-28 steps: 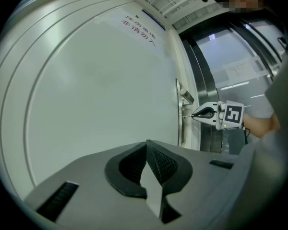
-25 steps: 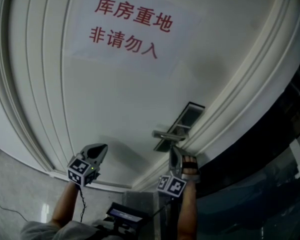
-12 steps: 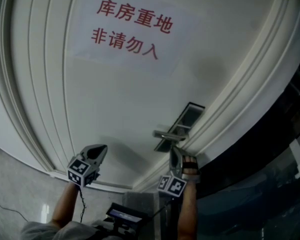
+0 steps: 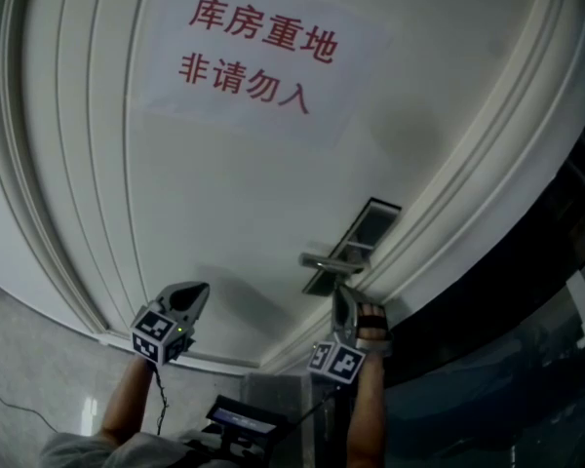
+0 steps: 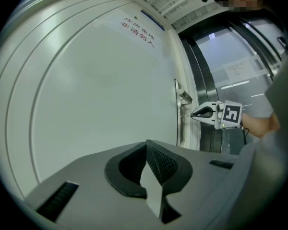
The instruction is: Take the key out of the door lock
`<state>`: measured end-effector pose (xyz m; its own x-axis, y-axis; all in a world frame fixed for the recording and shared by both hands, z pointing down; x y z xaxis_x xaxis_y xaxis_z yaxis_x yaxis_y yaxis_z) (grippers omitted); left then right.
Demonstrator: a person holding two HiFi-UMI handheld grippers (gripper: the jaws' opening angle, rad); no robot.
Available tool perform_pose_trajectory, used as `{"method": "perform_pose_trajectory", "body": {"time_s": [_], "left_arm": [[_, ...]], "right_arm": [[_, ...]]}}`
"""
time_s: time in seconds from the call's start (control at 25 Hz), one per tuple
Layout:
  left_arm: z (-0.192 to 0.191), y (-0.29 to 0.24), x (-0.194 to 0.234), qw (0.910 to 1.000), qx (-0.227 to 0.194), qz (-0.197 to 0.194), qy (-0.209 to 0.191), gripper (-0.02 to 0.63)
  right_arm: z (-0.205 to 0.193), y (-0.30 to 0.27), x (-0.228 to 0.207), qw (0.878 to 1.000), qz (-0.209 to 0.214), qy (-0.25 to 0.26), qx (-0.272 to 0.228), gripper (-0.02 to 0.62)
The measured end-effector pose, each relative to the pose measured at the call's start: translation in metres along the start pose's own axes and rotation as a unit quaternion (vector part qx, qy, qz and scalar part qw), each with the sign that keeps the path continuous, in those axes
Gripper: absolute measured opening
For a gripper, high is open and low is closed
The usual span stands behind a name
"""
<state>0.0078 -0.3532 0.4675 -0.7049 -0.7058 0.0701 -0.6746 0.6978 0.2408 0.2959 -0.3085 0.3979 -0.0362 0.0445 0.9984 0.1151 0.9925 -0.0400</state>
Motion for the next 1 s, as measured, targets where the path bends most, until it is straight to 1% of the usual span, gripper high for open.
{"method": "perform_pose_trajectory", "body": {"time_s": [0.24, 0.72, 0.92, 1.0], "left_arm": [[-0.0020, 0.0010, 0.0017, 1.0000, 0.001, 0.001, 0.001, 0.008], [-0.0006, 0.0011, -0.0010, 1.0000, -0.001, -0.008, 0.001, 0.008], [0.0009, 0.0050, -0.0006, 1.0000, 0.000, -0.009, -0.001, 0.008], [0.0015, 0.0067, 0.0001, 1.0000, 0.000, -0.009, -0.001, 0.008]], "right_arm": [[0.0007, 0.0001, -0.0013, 1.000, -0.003, 0.001, -0.001, 0.021], [0.0025, 0.0020, 0.0007, 1.000, -0.004, -0.004, 0.001, 0.021], [0.0011, 0.0021, 0.0018, 1.000, -0.003, 0.012, 0.008, 0.021], [0.0007, 0.0022, 0.0035, 1.000, -0.002, 0.008, 0.009, 0.021]]}}
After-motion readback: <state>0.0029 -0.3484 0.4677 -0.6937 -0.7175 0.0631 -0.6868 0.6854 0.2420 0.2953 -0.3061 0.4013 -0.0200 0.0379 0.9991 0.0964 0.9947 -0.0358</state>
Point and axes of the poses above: the fingertips, and each gripper's own axes: y backward along the fingers, x to its left, z out of its top, the point moved 6 cm from there along y, backward along the fingers, and after that the axes turned 14 degrees about -x, right-handed, at the moved point
